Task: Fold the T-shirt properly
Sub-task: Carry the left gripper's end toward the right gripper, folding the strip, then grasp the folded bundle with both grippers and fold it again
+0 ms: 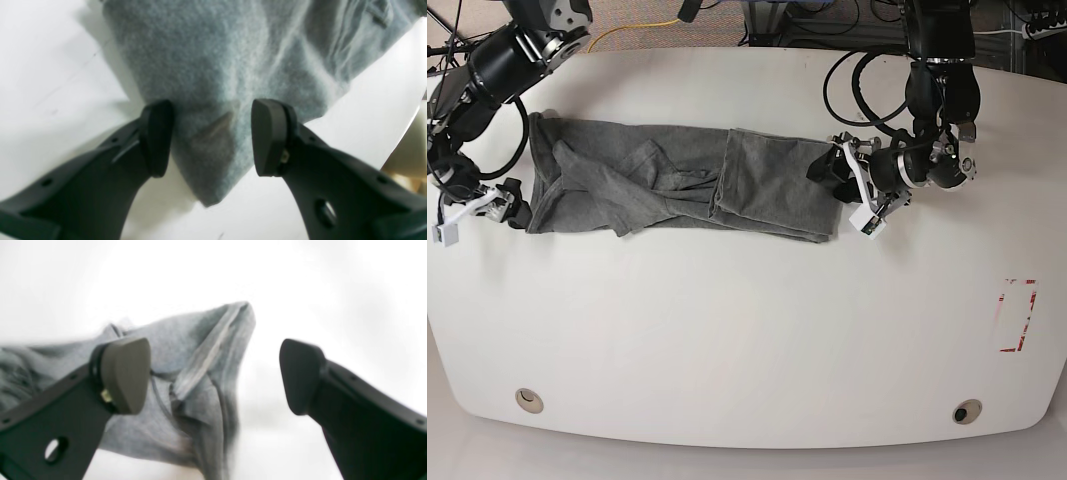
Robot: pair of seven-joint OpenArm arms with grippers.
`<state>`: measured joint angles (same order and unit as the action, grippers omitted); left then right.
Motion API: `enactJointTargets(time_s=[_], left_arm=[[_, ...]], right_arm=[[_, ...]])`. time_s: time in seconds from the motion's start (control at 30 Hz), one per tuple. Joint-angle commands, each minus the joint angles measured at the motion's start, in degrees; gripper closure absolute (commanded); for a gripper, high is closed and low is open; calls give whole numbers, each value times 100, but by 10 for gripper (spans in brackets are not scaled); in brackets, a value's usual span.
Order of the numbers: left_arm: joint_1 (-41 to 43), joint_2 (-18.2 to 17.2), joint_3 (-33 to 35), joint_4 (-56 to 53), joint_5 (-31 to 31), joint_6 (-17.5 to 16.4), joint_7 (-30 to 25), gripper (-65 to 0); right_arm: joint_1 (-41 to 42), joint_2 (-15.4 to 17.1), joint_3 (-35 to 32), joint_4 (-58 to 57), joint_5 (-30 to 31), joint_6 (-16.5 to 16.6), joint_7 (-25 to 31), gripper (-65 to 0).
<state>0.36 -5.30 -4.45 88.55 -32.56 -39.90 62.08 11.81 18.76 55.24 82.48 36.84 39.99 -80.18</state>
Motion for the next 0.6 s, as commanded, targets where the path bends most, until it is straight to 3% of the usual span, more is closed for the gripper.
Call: enactJointTargets(time_s=[0.0,0.1,0.27,0.57], left_arm=[[-49,-2,-8,72,-133,-10,-94,-346],[-49,-2,-26,72,-125,-10,-103,-346],[-32,16,-26,90,-125,-10,-103,-346],[-67,16,-26,63,-125,-10,-103,-344]], right_arm=[[45,528,388,-1166,364,1,18,-577],[-52,713,414,-1676,567,1,40,-577],[-439,686,397,-1694,989,1,93,-577],[-746,115,-8,-1474,1085,1,119,-575]])
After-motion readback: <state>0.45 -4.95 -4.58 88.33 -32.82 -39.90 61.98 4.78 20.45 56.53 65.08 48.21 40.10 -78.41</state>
